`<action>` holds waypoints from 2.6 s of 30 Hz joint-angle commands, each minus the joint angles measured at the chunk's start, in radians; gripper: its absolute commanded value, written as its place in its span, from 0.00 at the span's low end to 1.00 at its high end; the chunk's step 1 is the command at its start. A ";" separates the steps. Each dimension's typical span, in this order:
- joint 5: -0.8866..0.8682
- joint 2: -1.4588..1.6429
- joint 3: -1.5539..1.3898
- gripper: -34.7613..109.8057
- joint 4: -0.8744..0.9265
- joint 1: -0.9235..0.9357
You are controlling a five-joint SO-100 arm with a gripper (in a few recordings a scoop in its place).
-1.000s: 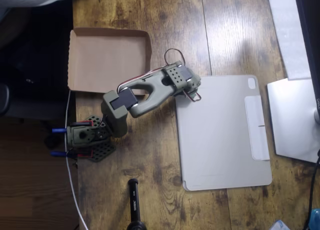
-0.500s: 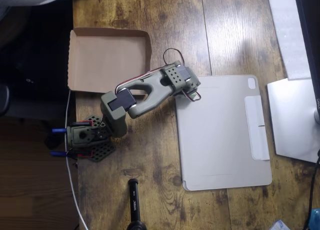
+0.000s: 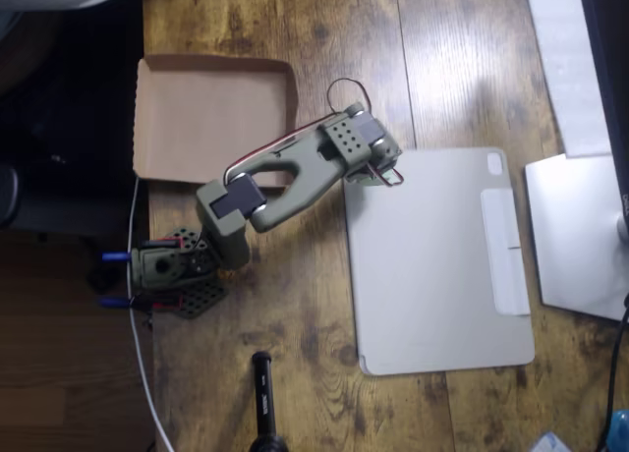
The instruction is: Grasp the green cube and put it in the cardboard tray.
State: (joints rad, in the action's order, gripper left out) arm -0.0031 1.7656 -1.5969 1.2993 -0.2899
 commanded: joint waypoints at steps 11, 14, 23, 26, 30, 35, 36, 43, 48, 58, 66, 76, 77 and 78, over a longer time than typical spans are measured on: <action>-0.072 0.149 -0.026 0.24 0.140 -0.124; -0.063 0.178 -0.072 0.24 0.181 -0.245; -0.072 0.193 -0.046 0.24 0.333 -0.565; -0.072 0.195 -0.072 0.24 0.339 -0.601; -0.075 0.198 -0.114 0.24 0.330 -0.614; -0.074 0.206 -0.169 0.24 0.298 -0.621; -0.075 0.209 -0.175 0.24 0.296 -0.623; -0.078 0.230 -0.252 0.24 0.265 -0.641; -0.077 0.235 -0.268 0.25 0.256 -0.644; -0.064 0.236 -0.261 0.28 0.262 -0.657; -0.058 0.233 -0.264 0.33 0.252 -0.681; -0.026 0.233 -0.341 0.37 0.187 -0.692; -0.023 0.233 -0.339 0.37 0.190 -0.690; -0.020 0.235 -0.334 0.38 0.193 -0.687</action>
State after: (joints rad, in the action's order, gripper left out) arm -0.0245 1.9558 -1.9313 1.4864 -0.9725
